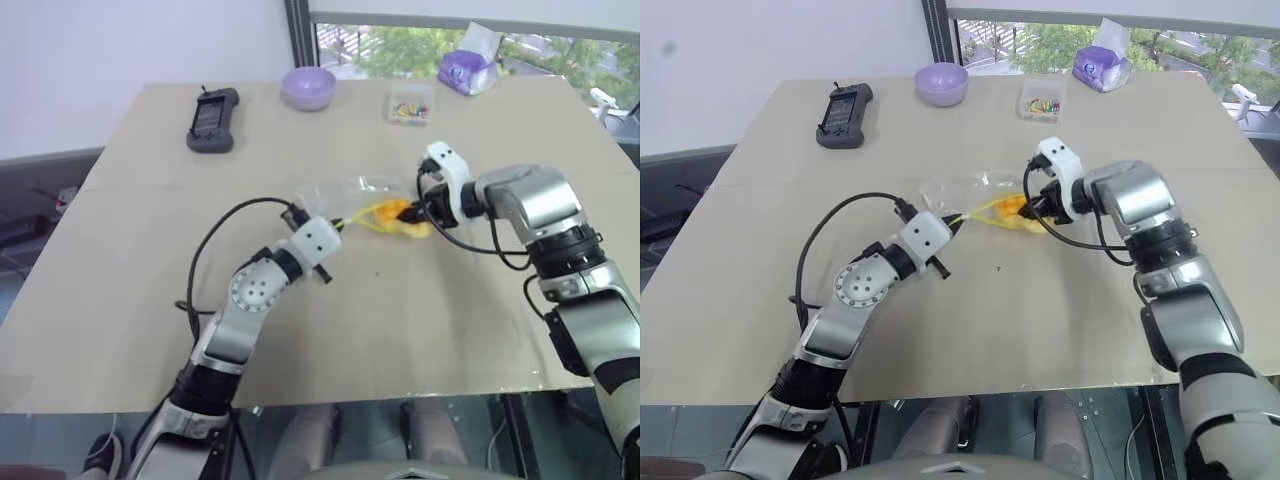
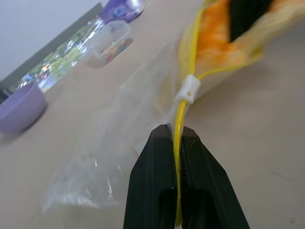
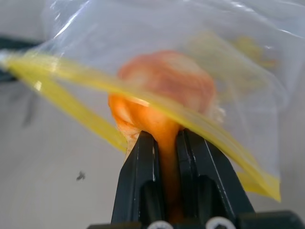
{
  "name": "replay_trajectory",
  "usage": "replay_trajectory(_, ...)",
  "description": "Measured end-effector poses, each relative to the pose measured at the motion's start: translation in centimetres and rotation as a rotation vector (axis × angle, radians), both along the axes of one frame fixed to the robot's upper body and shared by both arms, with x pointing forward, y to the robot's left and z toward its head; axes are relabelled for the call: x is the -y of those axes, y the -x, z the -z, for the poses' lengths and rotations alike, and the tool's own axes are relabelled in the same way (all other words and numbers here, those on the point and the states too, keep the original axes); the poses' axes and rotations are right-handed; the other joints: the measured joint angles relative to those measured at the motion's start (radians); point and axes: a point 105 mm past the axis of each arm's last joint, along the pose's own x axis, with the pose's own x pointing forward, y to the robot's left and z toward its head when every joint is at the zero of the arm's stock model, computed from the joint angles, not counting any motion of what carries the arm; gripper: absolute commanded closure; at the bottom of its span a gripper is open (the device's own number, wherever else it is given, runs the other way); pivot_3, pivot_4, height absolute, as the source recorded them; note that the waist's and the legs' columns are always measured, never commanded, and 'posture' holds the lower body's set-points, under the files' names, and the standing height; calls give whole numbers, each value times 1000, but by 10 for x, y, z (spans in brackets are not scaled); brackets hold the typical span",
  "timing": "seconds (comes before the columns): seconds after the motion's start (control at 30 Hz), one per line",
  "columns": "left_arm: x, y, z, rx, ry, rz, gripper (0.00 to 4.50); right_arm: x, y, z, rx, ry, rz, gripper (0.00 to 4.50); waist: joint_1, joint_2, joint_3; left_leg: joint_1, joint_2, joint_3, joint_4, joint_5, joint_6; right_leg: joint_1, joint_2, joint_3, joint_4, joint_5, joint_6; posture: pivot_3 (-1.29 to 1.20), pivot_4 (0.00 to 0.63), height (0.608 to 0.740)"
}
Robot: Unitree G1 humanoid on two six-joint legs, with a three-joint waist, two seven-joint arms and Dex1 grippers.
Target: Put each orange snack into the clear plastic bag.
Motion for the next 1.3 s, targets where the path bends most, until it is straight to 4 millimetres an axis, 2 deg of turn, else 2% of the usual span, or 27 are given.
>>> replay_trajectory(0.17,8,5,-1,10,-6,63,4500,-10,-10,5,-22,-71,90,4476,-3,0,0,0,0,0,0,0,0,0,0,0,0,0,0,0,150,740)
replay_trajectory(0.3,14,4,-1,7,2,78,4500,-26,-16,-4,1,-183,136,4476,-4,0,0,0,0,0,0,0,0,-1,0,0,1,0,0,0,150,740)
replay_trajectory(0.47,17,4,-2,6,17,92,4500,-51,-12,-14,-41,-359,181,4476,-6,0,0,0,0,0,-1,0,0,-1,1,1,1,0,0,0,150,740)
replay_trajectory(0.63,17,4,0,-1,15,94,4500,-65,-10,-13,-84,-462,239,4476,-6,1,0,0,0,0,-1,0,0,-1,1,1,1,0,0,0,150,740)
replay_trajectory(0.67,18,4,0,-1,16,94,4500,-67,-10,-10,-88,-468,254,3529,-6,1,0,0,0,0,-1,0,0,-1,1,1,1,0,0,0,150,740)
replay_trajectory(0.73,18,3,0,-3,16,94,4500,-70,-9,-4,-101,-478,281,2828,-6,1,0,0,0,0,-1,0,0,-1,1,1,1,0,0,0,150,740)
replay_trajectory(0.83,18,3,0,-4,17,94,4500,-72,-8,-2,-111,-511,315,1142,-7,1,0,0,0,0,-1,0,0,-1,1,1,1,0,0,0,150,740)
replay_trajectory(0.87,18,3,0,-4,18,94,4500,-72,-8,-4,-105,-520,316,861,-7,1,0,0,0,0,-1,0,0,-1,1,1,1,0,0,0,150,740)
replay_trajectory(0.9,18,3,0,-4,19,94,4500,-71,-8,-6,-97,-524,322,338,-7,1,0,0,0,0,-1,0,0,-1,1,1,1,0,0,0,150,740)
replay_trajectory(0.93,18,3,0,-4,19,94,4500,-70,-8,-7,-95,-524,324,170,-7,1,0,0,0,0,-1,0,0,-1,1,1,1,0,0,0,150,740)
replay_trajectory(1.17,16,0,1,-8,22,82,4500,-50,-4,-2,-56,-402,304,170,-7,1,0,0,0,0,-1,0,0,-1,1,1,1,0,0,0,150,740)
replay_trajectory(1.3,15,-2,1,-3,24,71,4500,-29,7,8,-3,-245,223,170,-7,1,0,0,0,1,-1,0,0,-1,1,1,1,0,0,0,150,740)
